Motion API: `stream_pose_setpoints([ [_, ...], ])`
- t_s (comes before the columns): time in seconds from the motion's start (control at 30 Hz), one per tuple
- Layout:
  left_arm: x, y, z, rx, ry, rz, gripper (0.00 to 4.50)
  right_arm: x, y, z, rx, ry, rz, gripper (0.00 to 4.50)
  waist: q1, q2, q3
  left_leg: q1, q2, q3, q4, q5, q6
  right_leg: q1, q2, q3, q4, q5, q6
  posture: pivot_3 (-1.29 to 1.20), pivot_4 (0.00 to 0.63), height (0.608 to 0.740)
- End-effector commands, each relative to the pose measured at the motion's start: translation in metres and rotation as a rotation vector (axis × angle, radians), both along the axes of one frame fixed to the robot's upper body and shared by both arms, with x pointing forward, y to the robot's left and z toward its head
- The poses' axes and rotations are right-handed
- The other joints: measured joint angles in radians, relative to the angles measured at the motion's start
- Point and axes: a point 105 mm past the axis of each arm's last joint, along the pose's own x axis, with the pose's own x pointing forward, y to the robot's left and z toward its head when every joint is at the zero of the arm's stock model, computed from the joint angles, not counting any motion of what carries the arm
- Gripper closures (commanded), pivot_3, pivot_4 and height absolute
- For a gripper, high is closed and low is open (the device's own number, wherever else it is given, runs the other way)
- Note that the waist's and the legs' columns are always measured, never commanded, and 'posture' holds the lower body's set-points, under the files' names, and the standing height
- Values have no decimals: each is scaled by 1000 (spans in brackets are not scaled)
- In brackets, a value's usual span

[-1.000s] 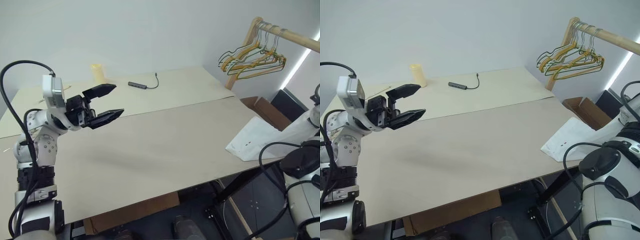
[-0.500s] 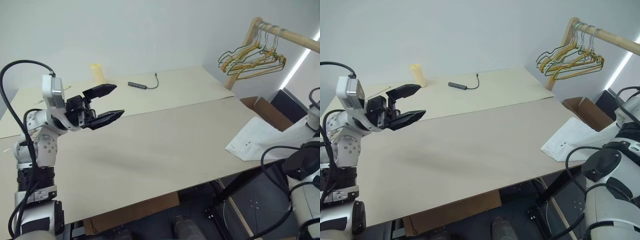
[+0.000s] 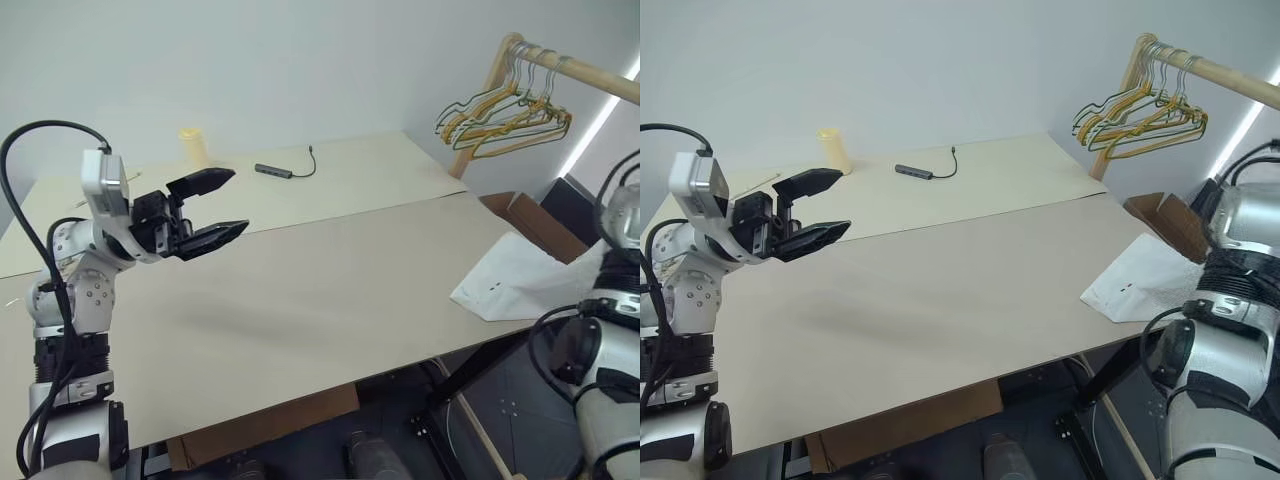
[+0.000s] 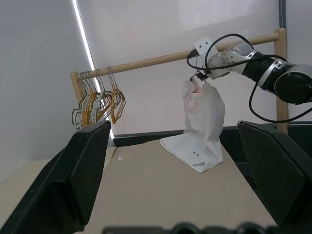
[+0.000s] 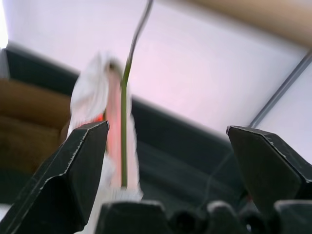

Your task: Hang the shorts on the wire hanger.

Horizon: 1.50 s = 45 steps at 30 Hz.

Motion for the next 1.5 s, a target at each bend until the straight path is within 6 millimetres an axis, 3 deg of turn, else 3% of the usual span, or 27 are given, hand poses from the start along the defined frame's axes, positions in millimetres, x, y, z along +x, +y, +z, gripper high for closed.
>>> stream_pose_setpoints([
  [0.03, -4, -1, 10, 2, -46, 2, 0, 5, 33, 56, -382, -62, 28, 32, 0, 0, 0, 0, 0, 0, 0, 0, 0, 0, 0, 0, 0, 0, 0, -134, 0, 740],
  [0.13, -3, 1, 9, 2, -43, 18, 0, 20, 60, 70, -565, -51, 127, 32, -1, 0, 0, 1, 0, 0, 0, 0, 0, 0, 0, 0, 0, -1, 1, -128, 0, 740],
  [0.27, 0, 7, 0, 30, -18, 82, 0, 50, 103, 65, -707, 8, 389, 32, 1, 0, 0, 0, 0, 0, 0, 0, 0, 0, 0, 0, 0, 0, 1, -111, 0, 740],
  [0.37, 8, 16, -12, 43, 26, 187, 0, 78, 144, 38, -652, 67, 727, 32, 3, 0, 0, 0, 0, 0, 0, 0, 0, 1, 0, 0, -1, 0, 1, -96, 0, 740],
  [0.47, 9, 23, -27, 98, 71, 255, 0, 87, 183, 11, -578, 101, 1014, 32, 5, 0, 0, 1, 0, -1, 0, 0, 0, 1, 0, 0, 0, 0, 1, -79, 0, 740],
  [0.57, 5, 30, -44, 153, 130, 306, 0, 86, 212, -17, -521, 171, 1234, 32, 12, 0, 0, 1, 1, -3, -1, 0, 0, 0, 0, 0, 0, 1, 0, -57, 0, 740],
  [0.67, -7, 36, -59, 159, 173, 348, 0, 75, 241, -73, -545, 457, 1491, 32, 38, 0, 0, 0, 1, -2, -2, 0, 0, 0, 0, -1, -2, 2, -2, -2, 0, 740],
  [0.77, -16, 36, -69, 141, 210, 389, 0, 59, 256, -116, -490, 623, 1655, 32, 77, -2, 0, 0, 1, -1, -3, 0, 0, 0, 0, -2, -2, 2, -2, 46, 0, 740],
  [0.83, -20, 36, -74, 143, 222, 418, 0, 49, 263, -131, -469, 679, 1742, 32, 107, -2, 1, 0, 1, 2, -3, 0, 0, 0, 0, -3, -2, 2, -3, 67, 0, 740],
  [1.2, -33, 37, -90, 216, 260, 495, 0, 37, 273, -149, -428, 759, 1917, 32, 222, -3, 1, 2, 1, 5, -3, 0, 0, 0, 0, -5, -1, 1, -5, 139, 0, 740],
  [1.5, -32, 31, -95, 217, 266, 486, 0, 42, 276, -147, -478, 736, 1901, 32, 244, -3, 1, 1, 1, 6, -3, 0, -1, -1, 1, -5, -1, 1, -7, 135, 0, 740],
])
